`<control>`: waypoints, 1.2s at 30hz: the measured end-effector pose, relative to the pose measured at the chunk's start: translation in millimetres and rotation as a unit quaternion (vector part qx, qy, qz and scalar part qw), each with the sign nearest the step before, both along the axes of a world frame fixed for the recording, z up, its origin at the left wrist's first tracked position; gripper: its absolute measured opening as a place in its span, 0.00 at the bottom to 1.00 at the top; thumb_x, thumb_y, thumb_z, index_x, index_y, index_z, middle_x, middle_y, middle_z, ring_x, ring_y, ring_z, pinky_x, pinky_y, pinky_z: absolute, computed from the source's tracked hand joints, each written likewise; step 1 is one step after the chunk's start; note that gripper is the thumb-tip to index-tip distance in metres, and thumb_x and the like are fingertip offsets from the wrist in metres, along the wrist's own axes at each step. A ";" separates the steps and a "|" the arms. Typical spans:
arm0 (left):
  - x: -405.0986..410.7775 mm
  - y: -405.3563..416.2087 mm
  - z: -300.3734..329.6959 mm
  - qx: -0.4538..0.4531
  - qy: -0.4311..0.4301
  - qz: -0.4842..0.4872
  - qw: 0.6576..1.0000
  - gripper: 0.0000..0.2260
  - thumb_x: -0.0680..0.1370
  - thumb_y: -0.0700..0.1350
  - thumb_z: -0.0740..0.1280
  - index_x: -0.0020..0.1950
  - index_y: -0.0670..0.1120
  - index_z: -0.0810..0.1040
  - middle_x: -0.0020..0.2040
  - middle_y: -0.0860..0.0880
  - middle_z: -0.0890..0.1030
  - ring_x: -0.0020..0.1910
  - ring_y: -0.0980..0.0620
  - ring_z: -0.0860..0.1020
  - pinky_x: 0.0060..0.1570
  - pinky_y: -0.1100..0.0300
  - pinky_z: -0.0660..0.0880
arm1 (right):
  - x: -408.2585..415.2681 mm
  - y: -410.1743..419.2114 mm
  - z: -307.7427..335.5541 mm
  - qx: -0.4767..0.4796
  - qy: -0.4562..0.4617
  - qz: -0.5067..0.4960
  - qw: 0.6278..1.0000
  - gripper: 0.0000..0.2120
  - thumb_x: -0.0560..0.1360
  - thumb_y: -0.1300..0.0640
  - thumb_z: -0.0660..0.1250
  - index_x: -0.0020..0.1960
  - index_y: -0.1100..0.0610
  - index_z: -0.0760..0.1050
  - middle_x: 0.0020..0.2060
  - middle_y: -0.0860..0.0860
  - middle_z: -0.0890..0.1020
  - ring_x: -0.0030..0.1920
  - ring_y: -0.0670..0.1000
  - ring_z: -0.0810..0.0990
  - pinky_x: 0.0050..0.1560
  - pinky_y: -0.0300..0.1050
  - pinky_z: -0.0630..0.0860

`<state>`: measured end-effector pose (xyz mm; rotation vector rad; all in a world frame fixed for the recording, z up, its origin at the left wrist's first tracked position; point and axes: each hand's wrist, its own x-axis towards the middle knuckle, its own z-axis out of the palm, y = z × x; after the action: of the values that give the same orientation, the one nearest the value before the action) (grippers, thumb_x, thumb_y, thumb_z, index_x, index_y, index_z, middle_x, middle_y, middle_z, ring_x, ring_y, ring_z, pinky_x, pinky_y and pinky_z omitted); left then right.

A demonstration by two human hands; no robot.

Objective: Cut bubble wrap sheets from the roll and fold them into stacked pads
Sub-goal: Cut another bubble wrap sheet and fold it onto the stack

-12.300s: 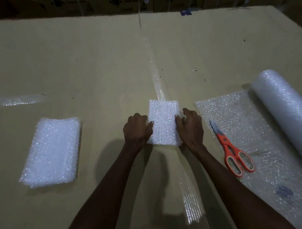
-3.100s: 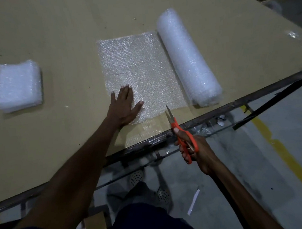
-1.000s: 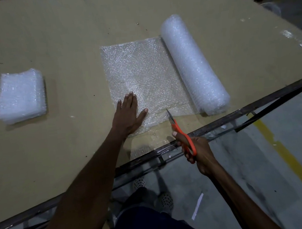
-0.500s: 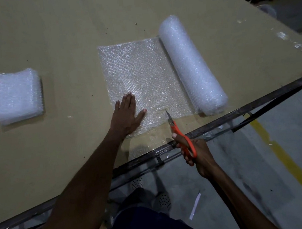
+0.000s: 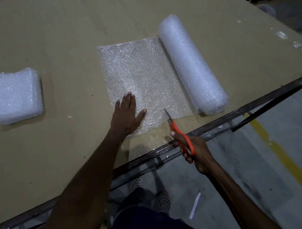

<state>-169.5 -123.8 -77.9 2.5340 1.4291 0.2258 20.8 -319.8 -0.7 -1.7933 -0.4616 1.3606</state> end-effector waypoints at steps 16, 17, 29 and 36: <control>-0.1 0.7 -2.3 -0.003 0.002 0.005 1.000 0.39 0.80 0.68 0.43 0.81 0.40 0.51 0.82 0.42 0.49 0.81 0.46 0.47 0.78 0.44 0.45 | 3.5 0.1 -6.8 0.023 0.000 -0.001 1.000 0.27 0.69 0.47 0.80 0.47 0.72 0.81 0.25 0.53 0.73 0.21 0.47 0.66 0.22 0.36 0.58; -0.1 0.9 -2.4 -0.004 0.002 0.004 1.000 0.39 0.80 0.68 0.43 0.81 0.40 0.51 0.82 0.42 0.49 0.81 0.46 0.47 0.78 0.44 0.45 | 3.7 -0.3 -6.7 0.022 -0.003 -0.002 1.000 0.29 0.69 0.47 0.80 0.48 0.74 0.80 0.25 0.53 0.73 0.21 0.47 0.66 0.22 0.37 0.58; 0.7 0.2 -0.2 -0.007 -0.004 0.007 1.000 0.41 0.79 0.69 0.41 0.81 0.39 0.50 0.82 0.42 0.49 0.81 0.47 0.46 0.78 0.46 0.43 | 3.6 11.9 -5.4 0.025 -0.015 0.007 1.000 0.21 0.69 0.47 0.80 0.43 0.65 0.80 0.24 0.52 0.73 0.20 0.46 0.67 0.21 0.35 0.59; 0.5 0.6 -1.1 -0.004 0.005 0.003 1.000 0.40 0.80 0.68 0.43 0.81 0.39 0.50 0.82 0.42 0.49 0.81 0.46 0.47 0.78 0.45 0.44 | 0.6 26.4 -0.9 0.010 -0.010 0.010 1.000 0.21 0.69 0.43 0.80 0.41 0.62 0.80 0.26 0.53 0.75 0.21 0.46 0.68 0.21 0.35 0.60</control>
<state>-169.1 -123.2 -79.1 2.5280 1.4397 0.2083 21.3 -293.4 -1.5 -1.7928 -0.5038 1.3483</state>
